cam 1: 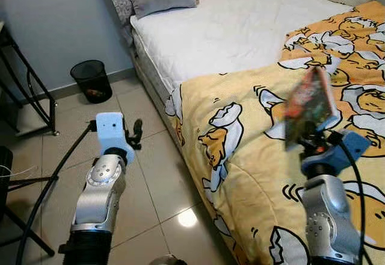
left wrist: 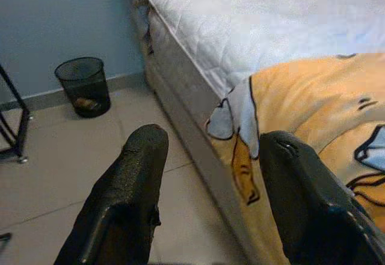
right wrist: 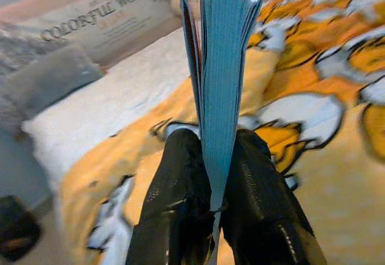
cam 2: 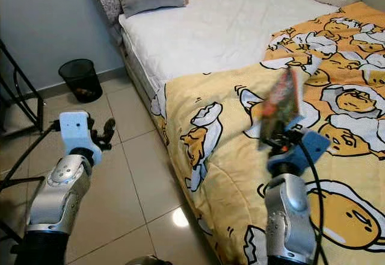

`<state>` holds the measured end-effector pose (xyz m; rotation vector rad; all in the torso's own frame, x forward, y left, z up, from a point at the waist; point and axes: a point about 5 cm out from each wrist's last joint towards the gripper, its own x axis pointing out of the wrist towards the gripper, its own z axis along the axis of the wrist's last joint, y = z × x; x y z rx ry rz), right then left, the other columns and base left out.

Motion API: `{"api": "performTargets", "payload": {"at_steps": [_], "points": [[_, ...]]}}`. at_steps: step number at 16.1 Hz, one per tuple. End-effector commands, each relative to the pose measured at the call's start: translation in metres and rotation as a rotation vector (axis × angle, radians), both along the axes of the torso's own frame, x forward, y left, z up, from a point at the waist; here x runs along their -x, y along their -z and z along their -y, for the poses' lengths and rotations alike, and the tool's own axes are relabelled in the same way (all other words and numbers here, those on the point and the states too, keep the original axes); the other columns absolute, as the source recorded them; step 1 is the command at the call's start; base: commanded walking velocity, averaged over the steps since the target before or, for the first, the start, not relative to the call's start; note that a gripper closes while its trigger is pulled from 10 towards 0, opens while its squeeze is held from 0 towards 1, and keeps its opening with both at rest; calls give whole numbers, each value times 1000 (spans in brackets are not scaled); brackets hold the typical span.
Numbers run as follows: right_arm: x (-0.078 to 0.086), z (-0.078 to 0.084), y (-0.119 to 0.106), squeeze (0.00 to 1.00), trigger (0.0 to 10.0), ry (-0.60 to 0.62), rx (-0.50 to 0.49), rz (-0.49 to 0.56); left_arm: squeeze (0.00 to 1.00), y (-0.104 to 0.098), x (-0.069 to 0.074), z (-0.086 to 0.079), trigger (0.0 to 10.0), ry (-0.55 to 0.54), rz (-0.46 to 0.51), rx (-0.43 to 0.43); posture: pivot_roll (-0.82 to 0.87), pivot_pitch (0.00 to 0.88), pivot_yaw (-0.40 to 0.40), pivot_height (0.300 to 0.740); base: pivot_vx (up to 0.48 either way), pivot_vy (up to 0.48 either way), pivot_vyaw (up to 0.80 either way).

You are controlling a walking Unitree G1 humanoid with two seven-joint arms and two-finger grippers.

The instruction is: Clean up the room

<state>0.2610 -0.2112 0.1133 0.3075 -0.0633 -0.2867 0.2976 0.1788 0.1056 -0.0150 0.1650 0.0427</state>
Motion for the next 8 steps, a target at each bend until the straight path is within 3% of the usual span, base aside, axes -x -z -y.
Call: {"api": "performTargets", "payload": {"at_steps": [1, 5, 7, 8], "points": [[0, -3, -7, 0, 0, 16, 67, 37, 0, -1, -3, 4, 10000, 34, 2, 40, -52, 0, 72, 740, 0, 0, 0], [1, -14, 2, 0, 0, 37, 197, 7, 0, -4, -8, 8, 10000, 81, 21, 89, -52, 0, 76, 740, 0, 0, 0], [2, -22, 11, 0, 0, 20, 238, -37, 0, -5, -9, 10, 10000, 99, 21, 59, -50, 0, 75, 740, 0, 0, 0], [1, -29, 19, 0, 3294, 17, 247, -73, 0, -3, -9, 13, 10000, 137, 8, -8, -49, 0, 78, 740, 0, 0, 0]]}}
